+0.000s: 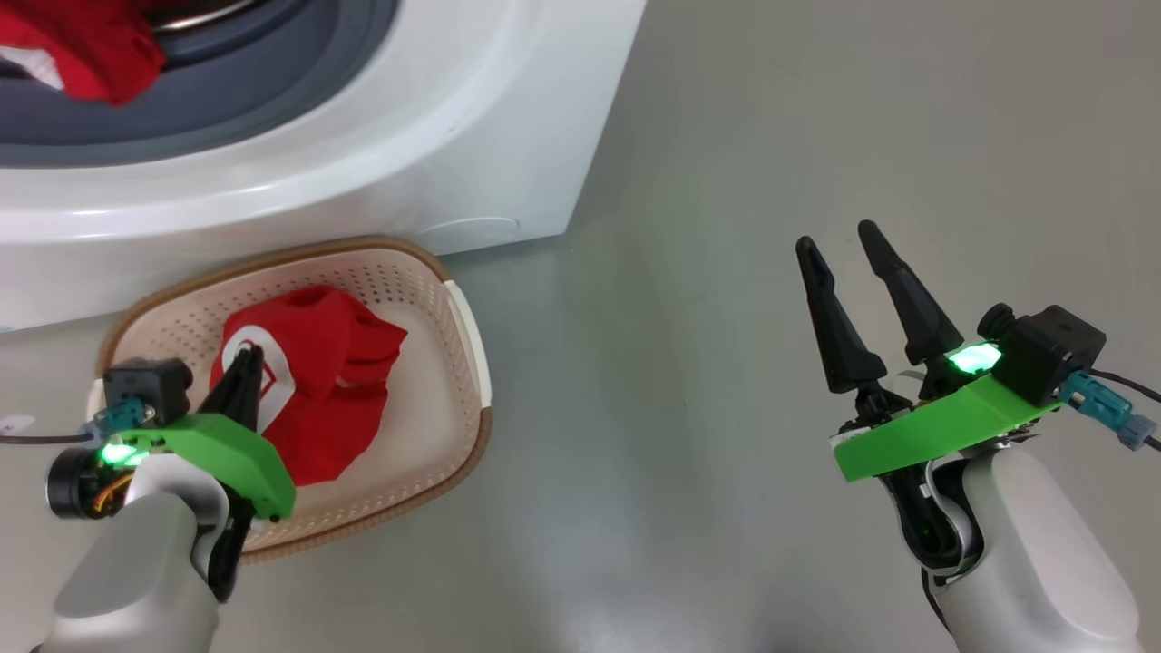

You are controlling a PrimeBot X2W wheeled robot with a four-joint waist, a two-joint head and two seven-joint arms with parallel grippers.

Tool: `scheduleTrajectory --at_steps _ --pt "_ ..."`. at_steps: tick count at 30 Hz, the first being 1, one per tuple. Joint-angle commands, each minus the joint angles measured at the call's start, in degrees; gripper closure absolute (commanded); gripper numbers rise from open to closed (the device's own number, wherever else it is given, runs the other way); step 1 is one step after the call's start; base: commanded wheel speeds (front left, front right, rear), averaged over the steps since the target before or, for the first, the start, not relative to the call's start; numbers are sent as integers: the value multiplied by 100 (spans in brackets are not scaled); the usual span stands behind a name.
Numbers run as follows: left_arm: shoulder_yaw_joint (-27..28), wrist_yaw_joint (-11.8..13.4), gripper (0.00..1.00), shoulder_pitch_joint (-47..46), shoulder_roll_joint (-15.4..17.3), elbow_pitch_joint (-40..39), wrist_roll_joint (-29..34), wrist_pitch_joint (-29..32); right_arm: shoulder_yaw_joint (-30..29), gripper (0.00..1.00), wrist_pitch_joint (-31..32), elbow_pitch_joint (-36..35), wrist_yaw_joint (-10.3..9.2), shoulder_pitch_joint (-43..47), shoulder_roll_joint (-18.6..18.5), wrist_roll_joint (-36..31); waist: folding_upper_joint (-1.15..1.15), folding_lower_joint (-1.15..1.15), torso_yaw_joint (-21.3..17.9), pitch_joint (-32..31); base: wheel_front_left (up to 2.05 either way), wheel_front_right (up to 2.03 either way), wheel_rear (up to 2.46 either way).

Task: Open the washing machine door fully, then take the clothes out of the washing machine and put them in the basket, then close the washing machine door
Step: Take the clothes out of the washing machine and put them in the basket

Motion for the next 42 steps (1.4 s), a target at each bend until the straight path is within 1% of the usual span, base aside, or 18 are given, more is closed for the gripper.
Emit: scheduleTrajectory --at_steps 1,9,10,11,12,13,16,20,27,30,31,34,42 --pt "178 -14 100 -126 157 13 40 -77 109 0 -27 -151 9 1 25 -83 0 0 -74 68 0 0 0" --pt "132 -17 100 -205 102 229 -62 -77 99 0 -27 -136 9 -16 81 -96 0 0 -108 98 0 0 0" --pt "109 -17 94 -208 95 239 -84 -77 93 0 -27 -129 9 -15 86 -101 0 0 -95 91 0 0 0" --pt "95 -17 83 -211 87 262 -113 -77 91 0 -27 -123 9 -13 92 -106 0 0 -81 84 0 0 0" --pt "85 -18 78 -218 77 285 -144 -77 95 0 -27 -118 9 -13 96 -108 0 0 -64 78 0 0 0" --pt "50 -18 0 -232 64 307 -195 -77 109 0 -27 -108 9 -18 98 -112 0 0 -27 63 0 0 0" --pt "-2 -18 0 -236 58 274 -284 -77 126 0 -27 -91 9 -38 87 -108 0 0 30 33 0 0 0" --pt "-42 -18 0 -175 59 -9 -410 -77 114 0 -27 -66 9 -31 67 -104 0 0 114 -36 0 0 0" --pt "17 -18 0 101 225 -600 -490 -77 117 0 -27 -30 9 17 54 -88 0 0 254 -189 0 0 0" --pt "163 -18 0 265 285 -922 -478 -77 106 0 -27 -16 9 46 40 -81 0 0 324 -278 0 0 0" --pt "163 -18 0 265 285 -922 -478 -77 106 0 -27 -16 9 46 40 -81 0 0 324 -278 0 0 0" --pt "388 -18 0 463 328 -1233 -436 -78 101 0 -27 -5 9 78 28 -77 0 0 385 -364 0 0 0" --pt "1004 -18 0 1064 365 -2036 -80 -78 88 0 -27 37 9 192 -12 -65 0 0 585 -634 0 0 0"
